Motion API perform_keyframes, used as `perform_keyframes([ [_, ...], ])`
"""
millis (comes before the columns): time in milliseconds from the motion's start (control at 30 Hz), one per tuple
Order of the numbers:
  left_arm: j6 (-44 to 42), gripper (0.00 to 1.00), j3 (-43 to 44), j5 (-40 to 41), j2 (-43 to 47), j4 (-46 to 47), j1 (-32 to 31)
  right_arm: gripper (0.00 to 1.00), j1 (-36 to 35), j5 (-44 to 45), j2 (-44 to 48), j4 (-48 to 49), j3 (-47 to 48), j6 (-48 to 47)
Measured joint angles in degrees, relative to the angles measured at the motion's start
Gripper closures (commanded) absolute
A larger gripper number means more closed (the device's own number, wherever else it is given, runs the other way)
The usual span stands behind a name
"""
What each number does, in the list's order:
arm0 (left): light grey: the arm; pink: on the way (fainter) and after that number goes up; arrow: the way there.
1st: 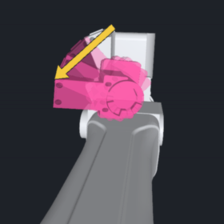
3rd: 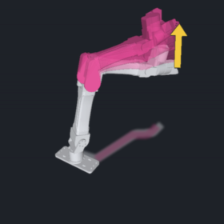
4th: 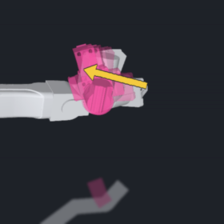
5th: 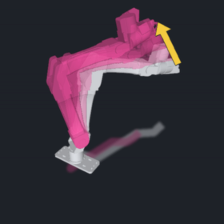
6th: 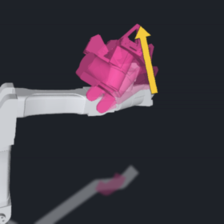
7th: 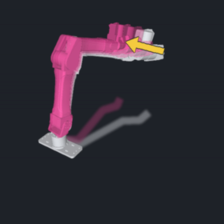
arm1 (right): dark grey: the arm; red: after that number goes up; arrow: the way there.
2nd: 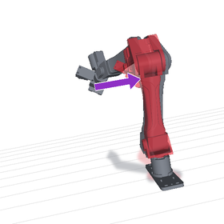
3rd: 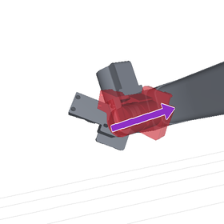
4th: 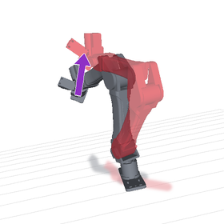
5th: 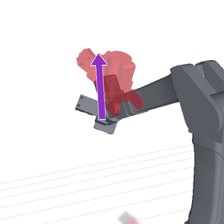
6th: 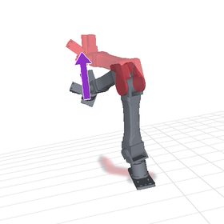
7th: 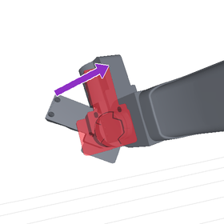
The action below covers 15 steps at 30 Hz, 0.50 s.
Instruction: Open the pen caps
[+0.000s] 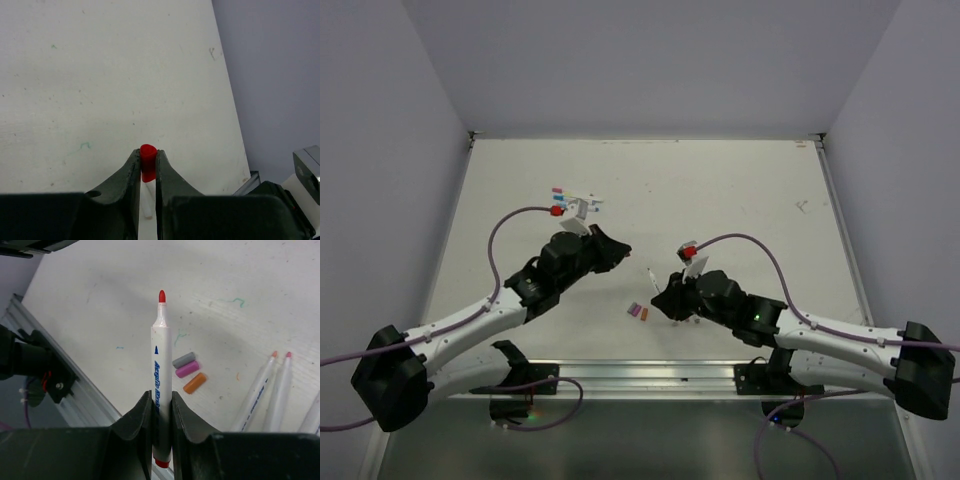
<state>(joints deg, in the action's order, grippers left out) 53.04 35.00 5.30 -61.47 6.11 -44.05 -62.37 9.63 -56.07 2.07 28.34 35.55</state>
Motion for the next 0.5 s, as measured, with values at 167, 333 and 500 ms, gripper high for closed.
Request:
perform_keyframes([
  [167, -0.09, 1.0, -6.21, -1.03, 5.16, 7.58, 2.73, 1.0, 6.08, -13.81, 1.07, 5.25, -3.72, 4.37],
  [333, -1.4, 1.0, -0.57, 0.81, 3.19, 1.79, 2.69, 1.0, 6.43, -16.22, 1.14, 3.13, -2.4, 5.35],
  [500, -3.54, 1.0, 6.78, 2.84, -5.31, -5.88, 2.69, 1.0, 6.54, -6.6, 3.23, -9.86, 1.88, 5.22],
])
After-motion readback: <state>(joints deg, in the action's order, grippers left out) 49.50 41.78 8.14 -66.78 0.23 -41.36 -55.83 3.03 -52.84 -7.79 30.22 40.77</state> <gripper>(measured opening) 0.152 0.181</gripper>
